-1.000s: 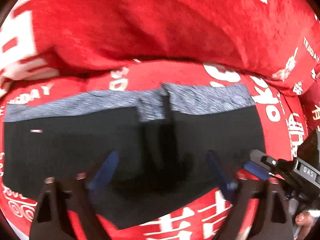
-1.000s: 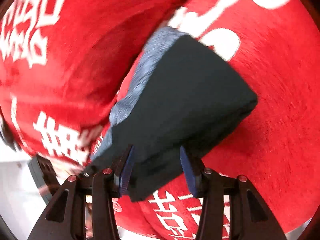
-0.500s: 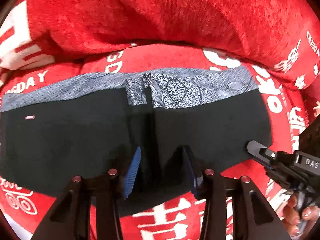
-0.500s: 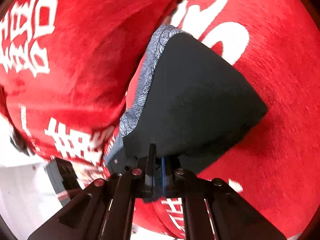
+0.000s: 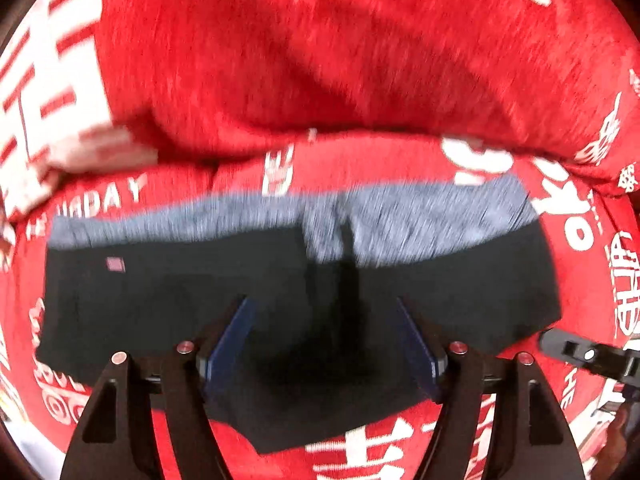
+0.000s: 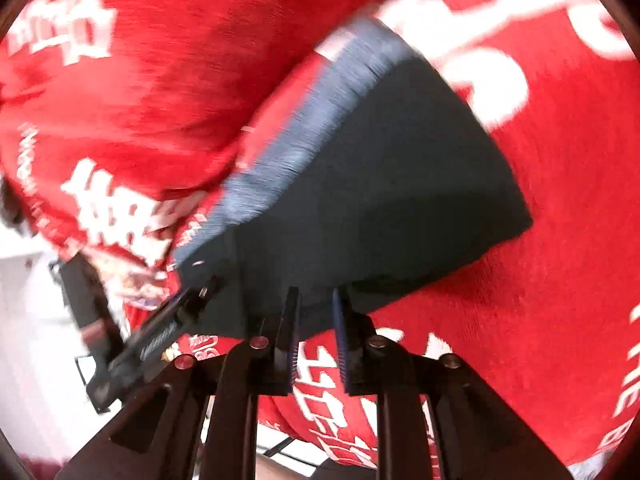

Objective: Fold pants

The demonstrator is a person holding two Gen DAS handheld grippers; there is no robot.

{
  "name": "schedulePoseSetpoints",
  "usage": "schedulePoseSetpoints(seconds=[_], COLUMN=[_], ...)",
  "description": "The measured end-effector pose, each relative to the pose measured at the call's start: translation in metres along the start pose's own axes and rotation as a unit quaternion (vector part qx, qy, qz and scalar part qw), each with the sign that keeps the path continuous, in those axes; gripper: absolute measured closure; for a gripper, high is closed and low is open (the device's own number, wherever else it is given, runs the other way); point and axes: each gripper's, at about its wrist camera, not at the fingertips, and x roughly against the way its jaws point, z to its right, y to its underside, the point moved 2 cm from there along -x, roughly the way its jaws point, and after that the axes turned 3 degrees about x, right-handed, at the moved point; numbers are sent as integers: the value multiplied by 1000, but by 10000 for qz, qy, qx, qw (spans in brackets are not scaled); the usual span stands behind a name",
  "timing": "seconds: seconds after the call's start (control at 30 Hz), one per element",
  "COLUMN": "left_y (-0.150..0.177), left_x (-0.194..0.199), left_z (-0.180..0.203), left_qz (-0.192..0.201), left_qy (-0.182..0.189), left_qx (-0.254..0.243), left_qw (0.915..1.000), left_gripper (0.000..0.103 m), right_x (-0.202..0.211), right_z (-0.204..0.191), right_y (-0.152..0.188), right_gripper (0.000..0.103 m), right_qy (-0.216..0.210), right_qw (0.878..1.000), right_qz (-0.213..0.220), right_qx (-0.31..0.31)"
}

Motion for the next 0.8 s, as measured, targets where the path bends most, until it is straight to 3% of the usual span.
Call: schedulePoseSetpoints(seconds=[0.1,0.2,0.37,0.43,0.5,0.67,0.8], left_y=[-20,-33,-33,-23,-16,-8,-4], left_x=[-5,-22,-62,-78,-76,-65,-59], left_z=[16,32,39,31,21,15,8], left_qz=[92,40,-198,-488,-455,-594,-681], left_qy=[19,17,-425,-530,-280,-426,-485], left_qx=[-168,-249,-195,-158,62,-111,42], left_qw=[9998,9997,9987,9973,9986,9973,9965], left_gripper=[29,29,29,29,29,29,28], right_x=[24,25,11,-2,-15,-9,1], right_z=[-13,-7,9,19,31,23,8], right_y=[-21,-54,-95,-100,-95,-84,-70], right_gripper=[84,87,87,88,88,88,88], right_qy=[372,756,1315,1407,1451,1439,1655], right_qw=[9970,9939,9872,9872,9881,9876,9815], right_qz=[435,655,746,555,331,362,266], right_qx=[516,455,513,500,380,522,921])
